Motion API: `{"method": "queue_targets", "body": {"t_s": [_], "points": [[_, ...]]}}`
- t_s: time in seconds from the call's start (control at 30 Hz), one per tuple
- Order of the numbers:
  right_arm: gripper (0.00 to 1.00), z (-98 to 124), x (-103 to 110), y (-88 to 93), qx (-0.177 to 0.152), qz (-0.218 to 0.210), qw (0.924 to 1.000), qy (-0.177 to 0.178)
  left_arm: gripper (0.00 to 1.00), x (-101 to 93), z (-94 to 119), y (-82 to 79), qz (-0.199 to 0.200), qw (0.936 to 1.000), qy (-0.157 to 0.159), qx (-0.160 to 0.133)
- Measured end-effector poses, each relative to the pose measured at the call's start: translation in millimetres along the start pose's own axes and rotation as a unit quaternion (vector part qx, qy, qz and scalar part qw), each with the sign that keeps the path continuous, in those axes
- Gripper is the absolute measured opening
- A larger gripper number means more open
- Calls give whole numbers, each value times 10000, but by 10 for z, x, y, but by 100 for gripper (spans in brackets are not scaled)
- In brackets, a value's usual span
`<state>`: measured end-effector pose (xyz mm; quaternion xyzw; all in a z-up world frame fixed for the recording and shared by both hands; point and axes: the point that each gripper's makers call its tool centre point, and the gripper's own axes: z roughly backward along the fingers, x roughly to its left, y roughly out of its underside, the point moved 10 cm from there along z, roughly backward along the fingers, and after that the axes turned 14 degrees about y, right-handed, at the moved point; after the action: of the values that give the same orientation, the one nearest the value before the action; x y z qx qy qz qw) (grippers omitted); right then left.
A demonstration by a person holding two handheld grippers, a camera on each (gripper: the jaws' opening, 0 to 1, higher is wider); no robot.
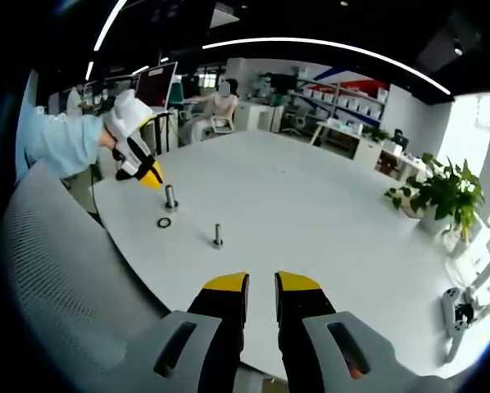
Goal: Place the washer onto the threaded stud by aligning its center hole with the stud, sliding it down to the base, and recovering from edge contact or off-axis alignment until the washer reaches the visible bottom stop.
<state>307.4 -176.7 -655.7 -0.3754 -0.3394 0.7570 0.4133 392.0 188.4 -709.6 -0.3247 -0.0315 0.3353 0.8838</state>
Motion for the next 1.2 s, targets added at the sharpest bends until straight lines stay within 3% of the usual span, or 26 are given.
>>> {"method": "queue_targets", "body": {"t_s": [0.47,1.2], "points": [[15,2,5,-2,-8,12,10000,-4,5,-54,-168,141,207,9991,249,259],[15,2,2,4,11,7,10000,22,3,-49,-401,349,371,9971,369,556]]}}
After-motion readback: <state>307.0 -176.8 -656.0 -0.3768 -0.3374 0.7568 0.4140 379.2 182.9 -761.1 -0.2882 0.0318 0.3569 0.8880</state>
